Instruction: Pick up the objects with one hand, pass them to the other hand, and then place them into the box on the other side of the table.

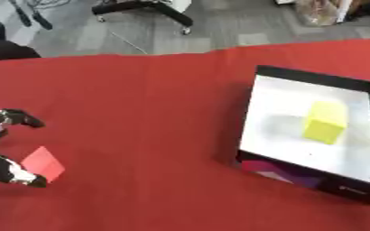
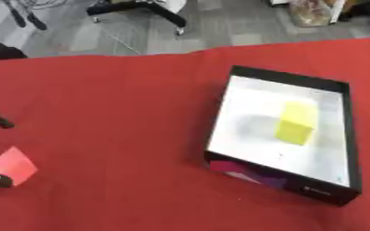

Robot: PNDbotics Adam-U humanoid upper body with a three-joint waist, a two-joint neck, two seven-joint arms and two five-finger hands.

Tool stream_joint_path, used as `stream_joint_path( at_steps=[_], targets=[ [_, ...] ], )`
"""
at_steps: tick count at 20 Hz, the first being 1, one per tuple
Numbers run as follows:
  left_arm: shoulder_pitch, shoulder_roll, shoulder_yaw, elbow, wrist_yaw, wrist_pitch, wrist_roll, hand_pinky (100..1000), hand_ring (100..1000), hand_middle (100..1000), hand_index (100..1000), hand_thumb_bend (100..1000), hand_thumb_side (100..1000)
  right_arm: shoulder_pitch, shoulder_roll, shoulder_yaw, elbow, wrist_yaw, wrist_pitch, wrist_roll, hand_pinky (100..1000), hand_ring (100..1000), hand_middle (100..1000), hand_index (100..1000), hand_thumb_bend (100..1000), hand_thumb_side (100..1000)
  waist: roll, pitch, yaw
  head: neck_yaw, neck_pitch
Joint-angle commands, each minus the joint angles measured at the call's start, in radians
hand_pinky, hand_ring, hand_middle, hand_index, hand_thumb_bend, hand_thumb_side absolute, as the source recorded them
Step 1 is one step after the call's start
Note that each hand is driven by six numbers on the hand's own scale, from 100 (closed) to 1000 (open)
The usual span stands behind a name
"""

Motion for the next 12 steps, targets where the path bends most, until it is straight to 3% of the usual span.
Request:
stream_joint_path(
  at_steps=[1,12],
  targets=[
    [-0.014,0.022,0.007,0.023,-0.008,0.002,0.01,996,862,748,825,930,452,-0.011,-0.035,-0.013,-0.022,-0.001,0.002,0.001,908,1000,1000,999,100,335,0.01,-0.003,0.0,0.026,-0.012],
    [-0.03,0.01,-0.019,0.086,-0.052,-0.007,0.0,951,848,736,757,957,486,-0.004,-0.032,-0.021,-0.027,0.003,0.006,0.001,909,1000,1000,996,100,332,0.013,0.004,0.0,0.061,-0.025]
  ],
)
